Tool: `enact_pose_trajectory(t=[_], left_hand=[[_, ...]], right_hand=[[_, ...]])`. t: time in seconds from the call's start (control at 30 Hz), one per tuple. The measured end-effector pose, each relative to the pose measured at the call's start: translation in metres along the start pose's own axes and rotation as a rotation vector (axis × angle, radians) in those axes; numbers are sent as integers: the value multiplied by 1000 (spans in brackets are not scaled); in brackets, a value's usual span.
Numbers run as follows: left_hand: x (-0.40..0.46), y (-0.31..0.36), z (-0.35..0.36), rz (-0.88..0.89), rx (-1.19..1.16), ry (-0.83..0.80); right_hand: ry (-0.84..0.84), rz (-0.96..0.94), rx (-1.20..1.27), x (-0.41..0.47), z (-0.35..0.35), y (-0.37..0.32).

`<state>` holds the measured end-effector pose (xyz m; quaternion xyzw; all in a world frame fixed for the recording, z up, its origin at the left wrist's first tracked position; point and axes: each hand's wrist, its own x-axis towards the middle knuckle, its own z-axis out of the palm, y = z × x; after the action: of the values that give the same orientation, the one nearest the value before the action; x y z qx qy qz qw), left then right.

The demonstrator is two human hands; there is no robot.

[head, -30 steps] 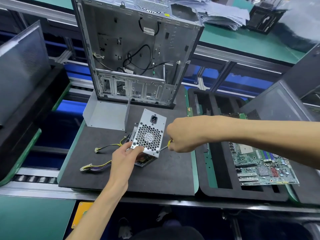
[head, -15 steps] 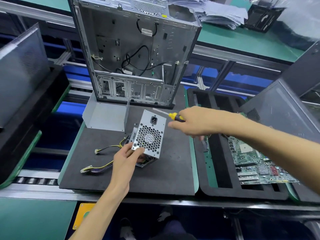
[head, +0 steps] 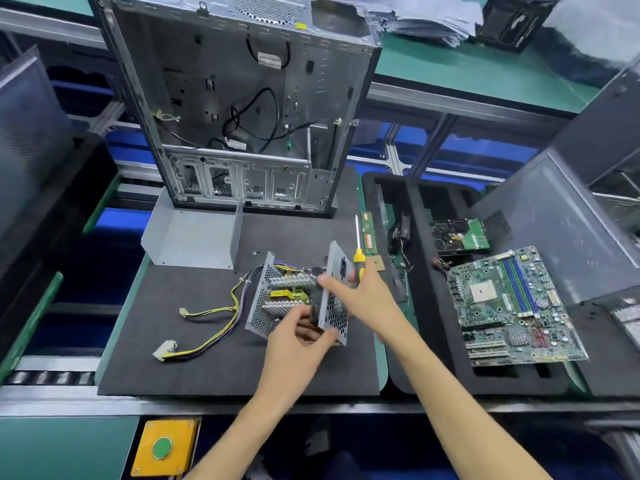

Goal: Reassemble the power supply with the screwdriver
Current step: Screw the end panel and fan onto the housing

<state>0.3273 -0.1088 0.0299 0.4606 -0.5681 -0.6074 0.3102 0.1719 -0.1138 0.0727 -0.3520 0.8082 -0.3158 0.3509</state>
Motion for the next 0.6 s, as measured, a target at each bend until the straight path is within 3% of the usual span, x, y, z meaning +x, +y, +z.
enact_pose_trajectory(t=[0.17, 0.3, 0.43, 0.6], left_hand=[[4, -7, 3, 22, 288, -113], [19, -8, -9, 264, 680, -109], [47, -4, 4, 451, 978, -229], [73, -2, 18, 461, 1112, -315]], right_hand=[[12, 101, 252, 12, 0, 40], [17, 96, 416, 21, 3, 64], [-10, 67, 446, 30, 4, 75], [-48, 17, 486, 38, 1, 81]])
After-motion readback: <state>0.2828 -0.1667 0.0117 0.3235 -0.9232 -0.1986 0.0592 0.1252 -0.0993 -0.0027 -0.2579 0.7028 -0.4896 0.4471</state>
